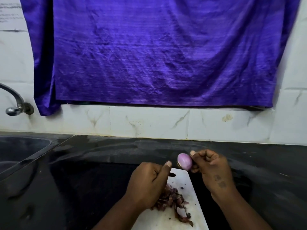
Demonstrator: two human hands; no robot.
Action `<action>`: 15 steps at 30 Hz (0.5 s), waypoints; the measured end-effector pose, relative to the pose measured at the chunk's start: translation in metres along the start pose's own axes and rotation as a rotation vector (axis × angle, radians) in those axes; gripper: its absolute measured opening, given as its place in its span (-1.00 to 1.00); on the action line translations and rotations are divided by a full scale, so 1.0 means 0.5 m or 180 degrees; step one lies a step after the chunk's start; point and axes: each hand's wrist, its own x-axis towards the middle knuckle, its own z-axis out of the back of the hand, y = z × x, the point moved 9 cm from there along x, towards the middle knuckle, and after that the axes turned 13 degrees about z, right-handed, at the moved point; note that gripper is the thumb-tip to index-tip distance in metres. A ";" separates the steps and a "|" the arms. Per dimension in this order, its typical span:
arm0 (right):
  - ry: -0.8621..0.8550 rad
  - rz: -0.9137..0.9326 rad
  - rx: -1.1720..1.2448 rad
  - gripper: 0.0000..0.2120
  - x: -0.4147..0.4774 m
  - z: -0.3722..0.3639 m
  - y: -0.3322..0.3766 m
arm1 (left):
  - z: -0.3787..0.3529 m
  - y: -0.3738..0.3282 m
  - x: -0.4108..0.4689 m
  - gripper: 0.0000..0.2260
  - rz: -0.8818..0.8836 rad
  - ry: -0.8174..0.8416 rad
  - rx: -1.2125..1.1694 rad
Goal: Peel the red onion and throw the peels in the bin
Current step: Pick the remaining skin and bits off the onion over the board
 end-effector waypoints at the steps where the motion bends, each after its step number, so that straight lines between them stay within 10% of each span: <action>1: 0.0101 0.0070 -0.0027 -0.82 -0.004 -0.007 0.006 | 0.004 0.005 0.000 -0.34 0.0077 -0.0065 0.0186; 7: 0.0419 0.0342 -0.0068 -0.83 -0.008 -0.030 0.017 | 0.015 0.020 0.011 -0.85 -0.0044 -0.0363 0.0706; 15: 0.0812 0.0772 0.0062 -0.82 -0.018 -0.054 0.039 | -0.011 -0.003 -0.004 -0.61 -0.0246 0.0000 0.0503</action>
